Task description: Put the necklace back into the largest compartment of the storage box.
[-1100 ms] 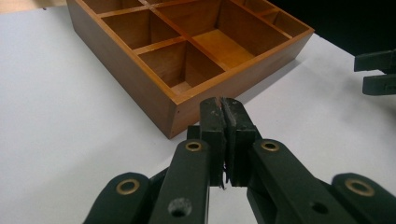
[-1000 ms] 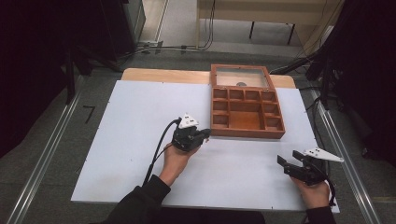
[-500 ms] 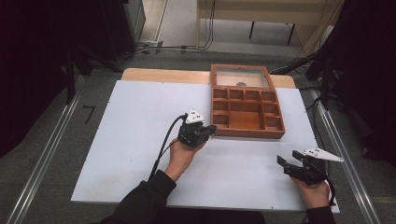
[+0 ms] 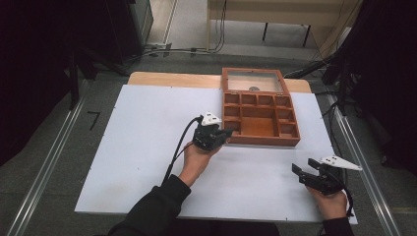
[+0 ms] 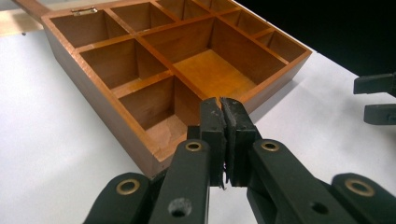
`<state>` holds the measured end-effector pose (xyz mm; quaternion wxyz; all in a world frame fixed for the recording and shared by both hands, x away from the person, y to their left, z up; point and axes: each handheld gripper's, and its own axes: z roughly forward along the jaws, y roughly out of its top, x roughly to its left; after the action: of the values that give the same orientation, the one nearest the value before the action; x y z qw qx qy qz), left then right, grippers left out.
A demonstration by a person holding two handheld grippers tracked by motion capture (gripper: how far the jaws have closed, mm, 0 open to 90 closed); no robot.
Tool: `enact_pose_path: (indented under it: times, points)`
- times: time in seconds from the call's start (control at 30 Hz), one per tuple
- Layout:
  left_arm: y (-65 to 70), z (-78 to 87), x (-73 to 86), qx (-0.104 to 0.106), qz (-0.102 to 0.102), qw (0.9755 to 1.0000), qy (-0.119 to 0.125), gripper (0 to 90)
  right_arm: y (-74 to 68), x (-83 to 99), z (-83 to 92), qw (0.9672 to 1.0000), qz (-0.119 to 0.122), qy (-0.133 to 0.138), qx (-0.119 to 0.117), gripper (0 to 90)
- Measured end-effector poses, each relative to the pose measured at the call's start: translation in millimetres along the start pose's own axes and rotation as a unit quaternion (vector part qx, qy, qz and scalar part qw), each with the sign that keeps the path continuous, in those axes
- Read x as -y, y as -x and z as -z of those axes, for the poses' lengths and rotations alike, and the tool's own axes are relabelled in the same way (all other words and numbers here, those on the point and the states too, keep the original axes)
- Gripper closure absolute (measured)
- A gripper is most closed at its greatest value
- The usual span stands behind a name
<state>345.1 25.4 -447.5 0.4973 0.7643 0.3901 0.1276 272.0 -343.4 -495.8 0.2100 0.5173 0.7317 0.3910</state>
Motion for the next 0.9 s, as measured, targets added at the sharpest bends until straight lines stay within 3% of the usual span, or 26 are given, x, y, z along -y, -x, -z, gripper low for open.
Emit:
enact_pose_path:
  times: [0.9]
  points:
    - [3.9,-18.5,-18.3,0.0,-0.008,1.0,-0.002,88.7,0.5,0.1,0.0,1.0,0.0,0.0,-0.002,26.8]
